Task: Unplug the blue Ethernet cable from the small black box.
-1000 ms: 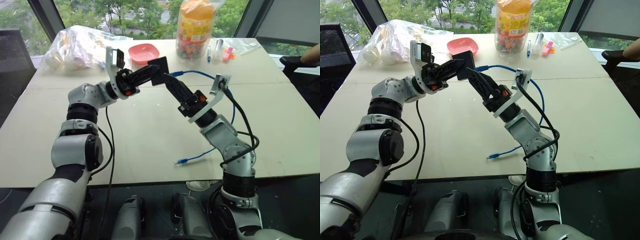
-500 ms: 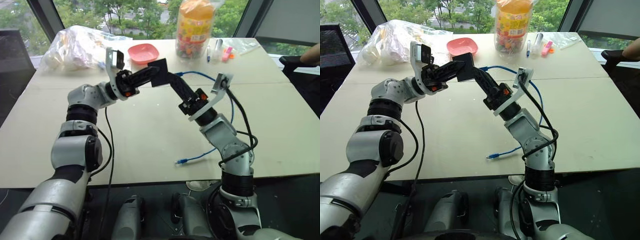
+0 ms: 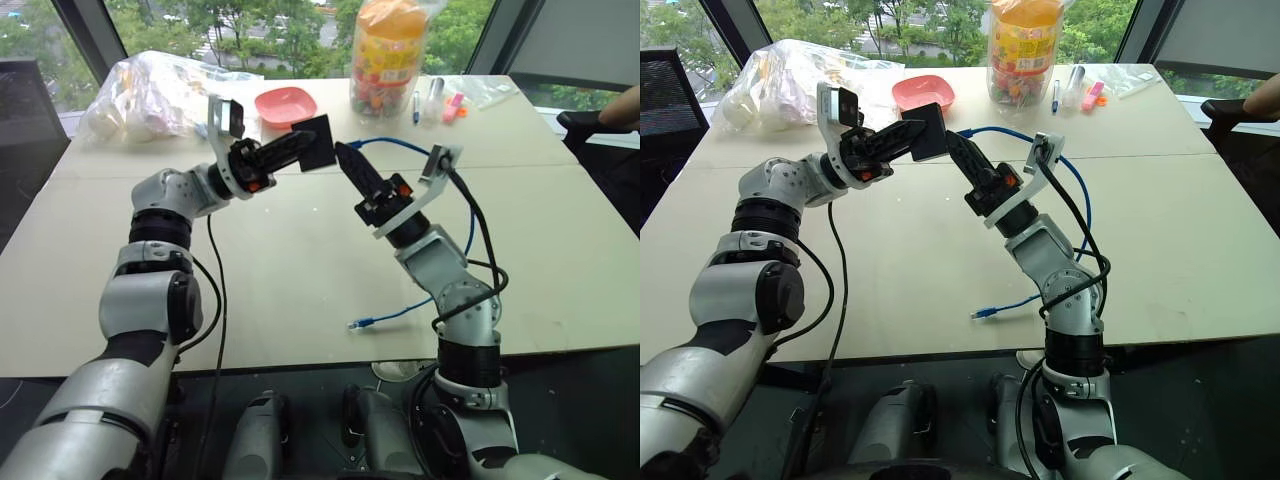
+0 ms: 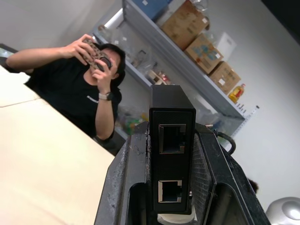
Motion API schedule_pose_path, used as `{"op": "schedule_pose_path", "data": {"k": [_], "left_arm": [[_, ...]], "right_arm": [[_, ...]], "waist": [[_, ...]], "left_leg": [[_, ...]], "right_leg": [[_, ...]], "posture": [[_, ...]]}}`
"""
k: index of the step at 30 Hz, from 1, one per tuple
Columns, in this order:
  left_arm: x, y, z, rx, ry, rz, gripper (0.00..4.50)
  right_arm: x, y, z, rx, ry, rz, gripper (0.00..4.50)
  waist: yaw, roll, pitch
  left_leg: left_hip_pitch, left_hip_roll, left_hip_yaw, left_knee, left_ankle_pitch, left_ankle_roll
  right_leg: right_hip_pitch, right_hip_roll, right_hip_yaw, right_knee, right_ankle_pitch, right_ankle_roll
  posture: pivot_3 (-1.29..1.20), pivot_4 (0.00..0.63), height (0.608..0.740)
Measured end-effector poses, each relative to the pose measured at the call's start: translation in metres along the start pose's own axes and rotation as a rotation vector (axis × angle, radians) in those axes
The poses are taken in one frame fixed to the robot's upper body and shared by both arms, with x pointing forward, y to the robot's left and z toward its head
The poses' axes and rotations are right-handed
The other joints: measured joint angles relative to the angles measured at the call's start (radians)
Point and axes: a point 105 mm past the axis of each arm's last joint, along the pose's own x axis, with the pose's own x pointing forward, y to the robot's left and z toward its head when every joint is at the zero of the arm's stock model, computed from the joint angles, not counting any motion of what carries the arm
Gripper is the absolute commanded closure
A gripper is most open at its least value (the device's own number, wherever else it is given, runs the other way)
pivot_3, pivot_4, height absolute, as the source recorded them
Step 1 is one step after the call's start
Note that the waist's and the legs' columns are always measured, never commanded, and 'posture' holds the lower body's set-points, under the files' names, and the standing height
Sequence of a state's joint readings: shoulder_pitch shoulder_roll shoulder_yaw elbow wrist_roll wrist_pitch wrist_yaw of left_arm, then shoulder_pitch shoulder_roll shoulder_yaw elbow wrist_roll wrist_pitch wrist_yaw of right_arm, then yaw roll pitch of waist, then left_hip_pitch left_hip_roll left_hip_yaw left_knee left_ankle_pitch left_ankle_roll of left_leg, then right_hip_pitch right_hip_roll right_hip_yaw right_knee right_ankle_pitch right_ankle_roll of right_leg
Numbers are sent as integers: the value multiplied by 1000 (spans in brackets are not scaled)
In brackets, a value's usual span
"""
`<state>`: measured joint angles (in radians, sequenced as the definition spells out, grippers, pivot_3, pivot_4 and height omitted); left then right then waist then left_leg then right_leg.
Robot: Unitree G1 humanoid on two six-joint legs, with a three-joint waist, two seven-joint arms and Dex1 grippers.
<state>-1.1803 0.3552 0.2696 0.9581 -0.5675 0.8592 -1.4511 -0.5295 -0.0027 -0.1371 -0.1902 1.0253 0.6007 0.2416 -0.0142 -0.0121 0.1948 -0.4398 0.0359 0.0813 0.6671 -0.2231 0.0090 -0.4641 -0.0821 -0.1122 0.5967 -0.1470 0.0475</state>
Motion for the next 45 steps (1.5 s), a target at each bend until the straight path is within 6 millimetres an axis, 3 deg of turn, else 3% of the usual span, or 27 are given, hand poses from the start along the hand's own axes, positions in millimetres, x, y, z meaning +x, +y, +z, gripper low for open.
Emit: {"op": "schedule_pose_path", "data": {"k": [2, 5, 6, 8, 12, 16, 20, 24, 25, 26, 32, 33, 39, 42, 44, 45], "left_arm": [[-14, 0, 7, 15, -18, 42, 4016], [-45, -5, 22, 66, -66, 113, 4016], [-50, -6, 25, 72, -78, 123, 4016], [-48, -8, 26, 84, -80, 118, 4016], [-27, 5, 8, 176, 23, 153, 4016], [-14, 22, -12, 333, 104, 246, 4016], [2, 29, -25, 461, 138, 270, 4016], [8, 41, -34, 592, 152, 339, 4016], [8, 47, -35, 611, 139, 375, 4016], [7, 54, -35, 632, 121, 420, 4016], [7, 86, -52, 703, 114, 585, 4016], [8, 90, -54, 717, 123, 604, 4016], [15, 106, -72, 766, 164, 672, 4016], [13, 112, -82, 785, 197, 699, 4016], [8, 117, -86, 780, 205, 736, 2990], [8, 118, -88, 776, 209, 742, 2761]], "right_arm": [[0, -11, 16, -32, -31, -43, 4423], [-27, -54, 62, -116, -133, -217, 4423], [-32, -60, 68, -119, -148, -242, 4423], [-30, -64, 69, -116, -143, -247, 4423], [-15, -71, 75, -168, -78, -254, 4423], [-19, -114, 95, -287, 26, -459, 4423], [-31, -154, 93, -356, 158, -634, 4423], [-56, -187, 71, -384, 308, -777, 4423], [-62, -194, 66, -395, 335, -809, 3659], [-67, -199, 64, -410, 350, -829, 3378], [-64, -196, 65, -510, 368, -792, 367], [-62, -193, 61, -510, 384, -771, 77], [-62, -150, 19, -492, 485, -563, 77], [-63, -128, 7, -508, 489, -491, 77], [-59, -114, 5, -499, 464, -448, 0], [-58, -110, 7, -494, 453, -438, 0]], "waist": [[-3, 0, 0], [3, 0, 0], [4, 0, 0], [4, 0, 0], [3, 0, 0], [3, 0, 0], [1, 0, 0], [0, 0, 0], [1, 0, 0], [1, 0, 0], [2, 0, 0], [2, 0, 0], [4, 0, 0], [5, 0, 0], [2, 0, 0], [3, 0, 0]], "left_leg": [[0, 0, 0, 0, 0, 0], [-1, 0, 0, 0, 0, 0], [-1, 0, 0, -1, 0, 0], [-2, 0, 0, -1, 0, 0], [-2, -1, 1, 0, 0, 0], [-2, -3, 2, 0, 0, 0], [-2, -3, 2, -1, 0, 1], [-2, -3, 5, -1, 0, 1], [-2, -3, 5, -1, 0, 1], [-2, -3, 5, -1, 0, 1], [-2, -3, 5, -1, 0, 1], [-2, -3, 5, -1, 0, 1], [-2, -2, 2, -1, -1, 2], [-2, -2, 2, 0, -1, 2], [-2, -1, 2, 0, -1, 2], [-2, -1, 2, 0, -1, 2]], "right_leg": [[0, 0, 0, 0, 0, 0], [-1, -1, 0, 0, 0, 0], [-1, 0, 0, -1, 0, 0], [-1, 0, 0, -1, 0, 0], [-1, -1, 0, 0, 0, 0], [-1, -2, 1, 0, 1, -1], [-2, -1, 1, 0, 1, -1], [-2, 0, 1, 0, 1, -1], [-2, 0, 1, 0, 0, 0], [-2, -1, 1, 0, 0, 0], [-2, -1, 1, 0, 0, 1], [-2, -1, 1, 0, 0, 1], [-2, -1, 0, 0, 0, 1], [-2, -2, 0, 0, 0, 1], [-2, -2, 0, 0, 0, 1], [-2, -2, 0, 0, 0, 1]], "posture": [[0, 150, 740], [0, 150, 740], [0, 150, 740], [0, 150, 740], [0, 150, 740], [0, 150, 740], [0, 150, 740], [0, 150, 740], [0, 150, 740], [0, 150, 740], [0, 150, 740], [0, 150, 740], [0, 150, 740], [0, 150, 740], [0, 150, 740], [0, 150, 740]]}}
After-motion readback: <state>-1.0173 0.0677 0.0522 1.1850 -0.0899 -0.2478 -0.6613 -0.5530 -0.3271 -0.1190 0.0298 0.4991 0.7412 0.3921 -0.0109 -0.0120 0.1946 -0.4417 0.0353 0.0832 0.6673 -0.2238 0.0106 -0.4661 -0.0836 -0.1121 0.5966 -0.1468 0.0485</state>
